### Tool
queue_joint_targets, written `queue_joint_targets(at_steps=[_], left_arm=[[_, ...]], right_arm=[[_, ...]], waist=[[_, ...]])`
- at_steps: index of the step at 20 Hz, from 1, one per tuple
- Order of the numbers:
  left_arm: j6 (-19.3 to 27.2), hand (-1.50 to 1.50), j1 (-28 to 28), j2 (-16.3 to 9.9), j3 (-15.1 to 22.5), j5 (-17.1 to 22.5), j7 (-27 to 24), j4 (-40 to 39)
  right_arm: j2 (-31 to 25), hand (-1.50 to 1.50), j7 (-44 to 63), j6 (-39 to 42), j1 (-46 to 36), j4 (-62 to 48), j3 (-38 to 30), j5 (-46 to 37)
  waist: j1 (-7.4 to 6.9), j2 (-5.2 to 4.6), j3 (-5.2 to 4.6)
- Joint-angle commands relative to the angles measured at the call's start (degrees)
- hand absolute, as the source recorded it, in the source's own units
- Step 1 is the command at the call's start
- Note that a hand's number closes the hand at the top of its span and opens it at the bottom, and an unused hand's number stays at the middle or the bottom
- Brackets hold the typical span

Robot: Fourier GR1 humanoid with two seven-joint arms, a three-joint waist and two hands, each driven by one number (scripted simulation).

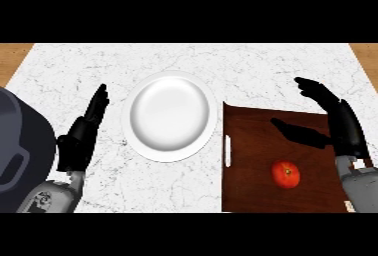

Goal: Pick the tomato from the tray and place it in the plate

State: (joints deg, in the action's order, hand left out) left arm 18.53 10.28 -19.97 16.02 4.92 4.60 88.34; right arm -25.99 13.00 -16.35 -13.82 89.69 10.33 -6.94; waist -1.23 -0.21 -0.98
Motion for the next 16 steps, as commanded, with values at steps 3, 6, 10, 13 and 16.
queue_joint_targets(at_steps=[3,6,10,13,16], left_arm=[[-3.8,0.00,3.1,-1.9,-3.6,2.6,1.0,-4.5],[-4.0,0.00,4.7,-1.7,-4.3,2.3,3.4,-4.2],[-5.7,0.00,0.9,-2.6,-5.5,2.8,0.0,-4.3],[-4.9,0.00,3.1,-0.2,-4.8,1.8,1.0,-5.2],[-6.6,0.00,3.4,-1.6,-5.9,2.5,2.1,-4.6]], right_arm=[[17.4,-1.50,4.0,-19.1,5.7,-2.9,9.4,-12.2],[18.4,-1.50,5.7,-23.0,10.2,-1.9,17.1,-23.8],[12.0,-1.50,13.5,-22.7,13.4,4.6,16.2,-34.7],[11.2,-1.50,22.4,-18.4,14.3,15.4,17.1,-43.4],[8.5,-1.50,32.4,-5.9,11.4,22.9,14.4,-46.3]], waist=[[1.28,-0.04,0.92],[1.65,0.31,0.92],[1.71,0.55,0.86],[2.06,0.56,0.86],[1.95,0.56,0.84]])
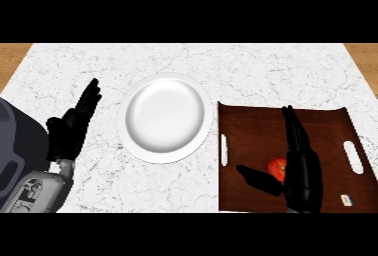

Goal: Pick the tomato from the tray and place it in the plate

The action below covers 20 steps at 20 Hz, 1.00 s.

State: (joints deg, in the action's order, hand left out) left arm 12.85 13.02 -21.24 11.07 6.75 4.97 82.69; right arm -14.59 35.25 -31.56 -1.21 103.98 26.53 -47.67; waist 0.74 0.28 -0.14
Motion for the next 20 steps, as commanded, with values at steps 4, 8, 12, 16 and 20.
queue_joint_targets(at_steps=[4,8,12,16,20], left_arm=[[-0.3,0.00,1.5,-0.2,-1.3,-0.6,-0.4,-2.8],[0.0,0.00,0.7,0.5,-0.5,-1.2,0.3,0.0],[-0.6,0.00,0.4,1.4,-0.5,-1.7,-0.9,-0.7],[-2.5,0.00,3.3,1.0,-2.4,-1.3,-1.2,-4.6],[-1.8,0.00,-0.7,2.8,-1.1,-2.6,-1.9,-1.4]], right_arm=[[-7.7,-1.50,19.3,25.1,1.2,13.4,-1.1,-1.5],[-6.1,-1.50,32.2,38.5,-1.2,20.5,0.5,1.5],[-5.0,-1.50,37.9,46.0,-4.8,20.8,-2.8,6.5],[-7.4,-1.50,33.9,47.4,-2.9,18.7,-10.4,13.7],[-5.9,-1.50,33.3,47.6,-4.6,13.8,-10.4,13.5]], waist=[[0.61,-0.10,-0.14],[-0.41,0.04,-0.07],[-0.84,-0.19,0.03],[-0.37,-0.38,0.09],[-0.93,-0.28,0.11]])
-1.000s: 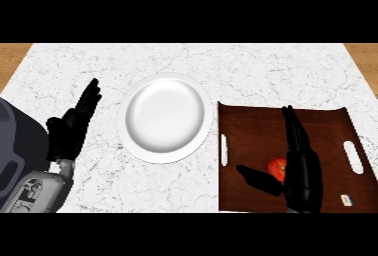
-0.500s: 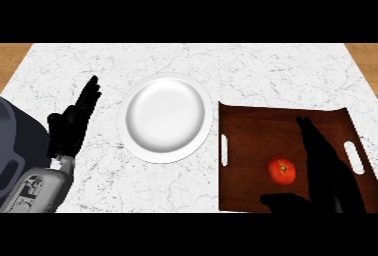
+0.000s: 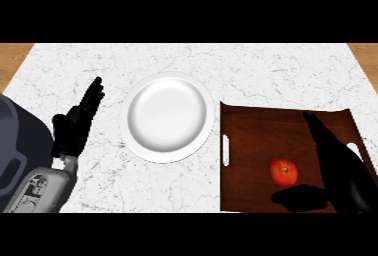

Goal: Pick the tomato from the tray and place it in the plate

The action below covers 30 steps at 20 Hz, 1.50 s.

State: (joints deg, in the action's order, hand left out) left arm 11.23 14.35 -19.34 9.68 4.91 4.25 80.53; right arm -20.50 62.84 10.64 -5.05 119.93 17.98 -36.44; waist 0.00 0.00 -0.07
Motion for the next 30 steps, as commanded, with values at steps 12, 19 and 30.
queue_joint_targets(at_steps=[12,19,30], left_arm=[[-1.1,0.00,-3.2,2.0,-1.5,-2.7,-1.4,1.6],[-2.6,0.00,-1.7,3.3,-2.8,-4.3,2.1,4.0],[-4.5,0.00,2.7,6.4,-6.5,-6.6,1.1,-2.8]], right_arm=[[3.5,-1.50,0.0,5.2,1.6,-13.5,-0.1,-0.1],[5.0,-1.50,-7.3,2.3,6.1,-18.8,-1.0,-4.0],[5.5,1.50,-15.0,-0.7,3.9,-25.4,-3.9,-10.1]], waist=[[-0.11,0.04,0.07],[0.02,0.07,0.08],[0.21,-0.01,0.07]])
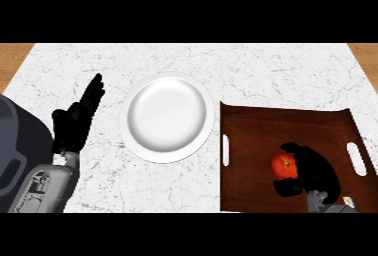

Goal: Pick the tomato from the tray and place it in the plate

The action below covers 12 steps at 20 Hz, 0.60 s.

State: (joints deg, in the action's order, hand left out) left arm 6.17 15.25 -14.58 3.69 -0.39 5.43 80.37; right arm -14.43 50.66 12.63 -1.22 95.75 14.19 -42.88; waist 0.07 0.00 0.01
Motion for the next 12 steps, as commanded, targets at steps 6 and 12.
queue_joint_targets(at_steps=[6,12], left_arm=[[-3.5,0.00,-1.1,0.1,-3.2,-0.8,2.9,3.8],[-2.1,0.00,-1.3,1.9,-2.0,-2.1,-2.0,0.4]], right_arm=[[2.3,1.50,-1.4,-0.9,-4.1,-2.8,-2.3,-5.8],[-9.0,1.50,-22.1,2.5,-4.9,-6.8,-0.6,-3.3]], waist=[[-0.12,0.03,0.00],[-0.41,-0.18,0.02]])
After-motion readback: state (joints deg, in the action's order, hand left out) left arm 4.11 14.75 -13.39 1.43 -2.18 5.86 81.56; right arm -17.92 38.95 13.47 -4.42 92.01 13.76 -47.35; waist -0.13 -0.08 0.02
